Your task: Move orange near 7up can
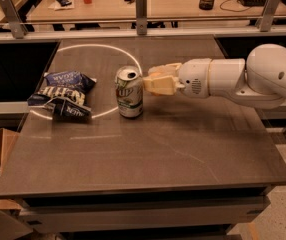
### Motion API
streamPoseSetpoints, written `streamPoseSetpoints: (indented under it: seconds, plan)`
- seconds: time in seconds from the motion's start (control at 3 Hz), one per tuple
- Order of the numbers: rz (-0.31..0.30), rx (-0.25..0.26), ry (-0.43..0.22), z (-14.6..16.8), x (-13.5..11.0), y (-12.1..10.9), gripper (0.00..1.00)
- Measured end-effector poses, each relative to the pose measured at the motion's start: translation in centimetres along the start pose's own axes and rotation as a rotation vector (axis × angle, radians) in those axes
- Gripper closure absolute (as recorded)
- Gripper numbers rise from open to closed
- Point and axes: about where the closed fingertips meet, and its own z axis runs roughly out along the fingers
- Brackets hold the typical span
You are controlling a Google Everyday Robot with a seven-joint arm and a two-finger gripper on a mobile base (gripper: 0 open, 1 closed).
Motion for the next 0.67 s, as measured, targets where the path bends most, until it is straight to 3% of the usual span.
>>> streamPoseSetpoints:
  seconds: [0.67]
  plan:
    - [-0.004, -0.009, 0.001, 0.4, -0.16, 0.38, 0.6]
